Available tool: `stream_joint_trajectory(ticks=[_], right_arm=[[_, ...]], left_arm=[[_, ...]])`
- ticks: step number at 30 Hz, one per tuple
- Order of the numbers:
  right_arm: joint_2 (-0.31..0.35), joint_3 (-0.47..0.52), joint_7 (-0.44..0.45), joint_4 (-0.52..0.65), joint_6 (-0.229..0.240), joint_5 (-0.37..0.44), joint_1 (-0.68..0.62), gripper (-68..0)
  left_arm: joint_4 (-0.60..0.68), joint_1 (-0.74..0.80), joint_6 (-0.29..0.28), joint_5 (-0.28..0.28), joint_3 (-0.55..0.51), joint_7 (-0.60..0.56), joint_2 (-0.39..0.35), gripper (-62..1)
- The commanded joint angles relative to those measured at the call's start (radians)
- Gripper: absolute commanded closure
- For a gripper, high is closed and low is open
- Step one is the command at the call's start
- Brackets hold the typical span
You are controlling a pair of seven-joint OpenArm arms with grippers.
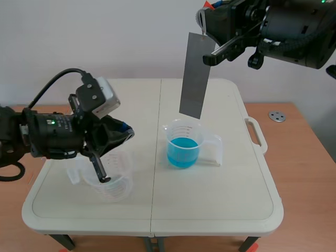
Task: Hold the metal plate by the orange handle, dip it into the blue solution, take it out and point at it, then put the plate back in the beaker on the left.
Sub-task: 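Point at the plate with the left hand, then lower the plate into the blue solution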
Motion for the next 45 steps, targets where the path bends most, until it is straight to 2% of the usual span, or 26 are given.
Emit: stream_joint_trajectory(ticks=[1, 3, 10, 18, 25, 33, 39, 45], right_arm=[[0.003, 0.000, 0.015, 0.018, 0.007, 0.011, 0.015, -1.3], [0.003, 0.000, 0.016, 0.011, 0.007, 0.010, 0.015, -1.3], [0.002, 0.000, 0.032, -0.026, 0.007, 0.010, 0.015, -1.3], [0.002, -0.030, 0.076, -0.084, 0.007, -0.027, 0.021, -1.3], [0.002, -0.047, 0.103, -0.114, 0.007, -0.053, 0.020, -1.3], [0.002, -0.047, 0.139, -0.165, 0.007, -0.087, 0.020, -1.3], [0.002, -0.047, 0.183, -0.201, 0.007, -0.137, 0.020, -1.3], [0.002, -0.047, 0.212, -0.238, 0.007, -0.154, 0.020, -1.3]], left_arm=[[0.066, 0.038, 0.006, -0.030, -0.039, -0.017, -0.036, -1.3], [0.113, 0.104, 0.006, -0.051, -0.078, -0.017, -0.078, -1.3], [0.242, 0.368, 0.006, -0.054, -0.255, -0.054, -0.174, -1.3], [0.323, 0.704, 0.006, -0.054, -0.498, -0.092, -0.186, -1.3], [0.359, 0.988, 0.006, -0.054, -0.652, -0.137, -0.186, -1.3], [0.353, 1.197, 0.006, -0.053, -0.730, -0.140, -0.185, -1.3], [0.305, 1.209, 0.010, -0.053, -0.731, -0.140, -0.180, -1.3], [0.269, 1.205, 0.055, -0.045, -0.734, -0.140, -0.180, -1.3]])
